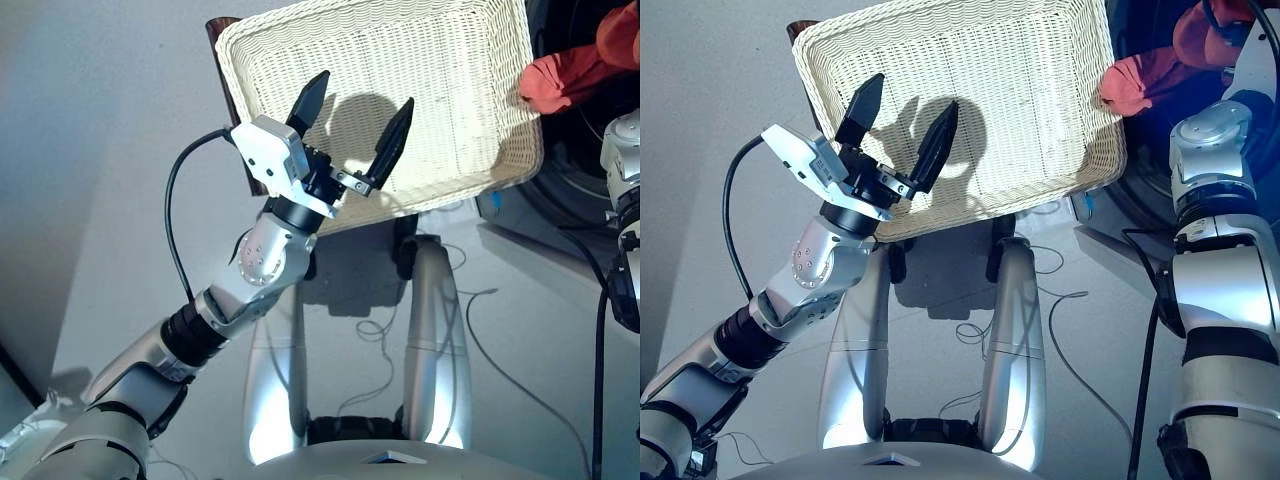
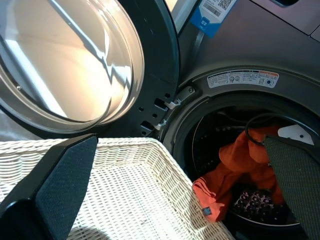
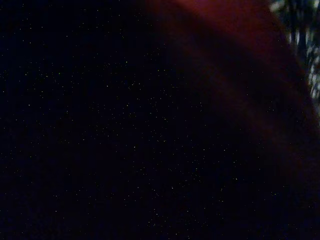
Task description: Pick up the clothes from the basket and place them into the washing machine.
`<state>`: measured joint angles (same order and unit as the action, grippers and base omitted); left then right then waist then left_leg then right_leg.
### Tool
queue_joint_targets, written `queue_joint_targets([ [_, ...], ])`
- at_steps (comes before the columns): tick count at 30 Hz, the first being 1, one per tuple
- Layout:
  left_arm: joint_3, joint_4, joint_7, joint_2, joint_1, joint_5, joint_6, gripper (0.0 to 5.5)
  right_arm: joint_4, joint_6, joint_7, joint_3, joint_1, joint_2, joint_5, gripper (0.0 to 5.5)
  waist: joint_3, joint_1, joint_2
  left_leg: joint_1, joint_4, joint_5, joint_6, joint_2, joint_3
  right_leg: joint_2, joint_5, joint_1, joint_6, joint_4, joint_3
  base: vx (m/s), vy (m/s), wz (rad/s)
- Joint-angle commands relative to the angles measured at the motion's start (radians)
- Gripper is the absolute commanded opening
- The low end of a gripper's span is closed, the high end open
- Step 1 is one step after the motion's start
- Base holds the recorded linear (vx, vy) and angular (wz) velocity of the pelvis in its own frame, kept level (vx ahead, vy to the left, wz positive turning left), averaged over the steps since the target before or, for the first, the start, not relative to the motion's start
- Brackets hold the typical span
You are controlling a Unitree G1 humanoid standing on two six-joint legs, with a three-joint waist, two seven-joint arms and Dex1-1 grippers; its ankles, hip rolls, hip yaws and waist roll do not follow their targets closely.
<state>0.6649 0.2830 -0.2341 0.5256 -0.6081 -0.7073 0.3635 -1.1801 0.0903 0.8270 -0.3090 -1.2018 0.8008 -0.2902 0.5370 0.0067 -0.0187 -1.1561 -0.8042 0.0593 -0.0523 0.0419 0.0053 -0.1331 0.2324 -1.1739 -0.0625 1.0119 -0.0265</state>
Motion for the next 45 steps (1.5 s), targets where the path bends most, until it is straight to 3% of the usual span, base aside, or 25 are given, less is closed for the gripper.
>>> queue_joint_targets([
  [1,-0.010,0.119,0.021,-0.022,0.014,-0.001,0.049,5.50,-0.020,0.091,-0.034,0.026,-0.064,0.158,-0.134,5.50,-0.017,-0.006,-0.023,0.062,0.009,0.024,-0.027,0.024,0.044,0.048,0.008,0.056,-0.001,-0.014,-0.006,0.000,0.000,0.000],
  [14,-0.021,0.123,0.019,-0.035,0.031,-0.020,0.034,5.50,0.079,0.182,-0.122,0.086,0.006,0.037,-0.301,5.50,-0.017,-0.019,-0.013,0.057,0.011,0.028,-0.023,0.030,0.057,0.055,-0.001,0.053,-0.001,-0.027,-0.012,0.000,0.000,0.000],
  [18,-0.036,0.118,0.023,-0.026,0.039,-0.024,0.022,5.50,0.101,0.125,-0.269,0.016,0.043,-0.012,-0.336,5.50,-0.017,-0.027,0.000,0.051,0.016,0.024,-0.022,0.033,0.061,0.057,-0.010,0.043,0.003,-0.032,-0.013,0.000,0.000,0.000],
  [20,-0.032,0.122,0.025,-0.027,0.048,-0.035,0.015,5.50,0.097,0.146,-0.257,0.034,0.029,-0.043,-0.397,5.50,-0.017,-0.028,0.003,0.053,0.020,0.024,-0.022,0.034,0.062,0.058,-0.014,0.046,0.003,-0.039,-0.014,0.000,0.000,0.000],
  [25,-0.048,0.129,0.016,-0.027,0.070,-0.048,0.001,5.50,0.146,0.144,-0.260,0.022,0.057,-0.088,-0.371,5.50,-0.017,-0.032,0.007,0.051,0.022,0.021,-0.022,0.037,0.067,0.060,-0.016,0.046,0.004,-0.045,-0.015,0.000,0.000,0.000],
  [33,-0.082,0.059,0.015,-0.040,0.117,-0.040,-0.019,5.50,0.610,0.192,-0.374,-0.005,0.379,-0.189,-0.300,5.50,-0.017,-0.046,0.024,0.102,0.085,-0.008,-0.019,0.041,0.074,0.054,-0.033,0.098,0.006,-0.098,-0.012,0.000,0.000,0.000],
  [38,-0.111,0.010,0.010,-0.038,0.167,-0.045,-0.025,5.50,0.720,0.229,-0.316,0.065,0.572,-0.336,-0.270,5.50,-0.017,-0.048,0.017,0.197,0.180,-0.031,-0.018,0.044,0.084,0.047,-0.059,0.184,0.003,-0.185,-0.010,0.000,0.000,0.000],
  [45,-0.163,-0.030,0.041,-0.032,0.263,-0.050,-0.055,5.50,0.842,0.233,-0.412,0.060,0.809,-0.441,-0.329,5.50,-0.017,-0.056,0.010,0.371,0.319,-0.066,-0.019,0.038,0.094,0.035,-0.095,0.350,-0.009,-0.310,-0.004,0.018,0.003,-0.003],
])
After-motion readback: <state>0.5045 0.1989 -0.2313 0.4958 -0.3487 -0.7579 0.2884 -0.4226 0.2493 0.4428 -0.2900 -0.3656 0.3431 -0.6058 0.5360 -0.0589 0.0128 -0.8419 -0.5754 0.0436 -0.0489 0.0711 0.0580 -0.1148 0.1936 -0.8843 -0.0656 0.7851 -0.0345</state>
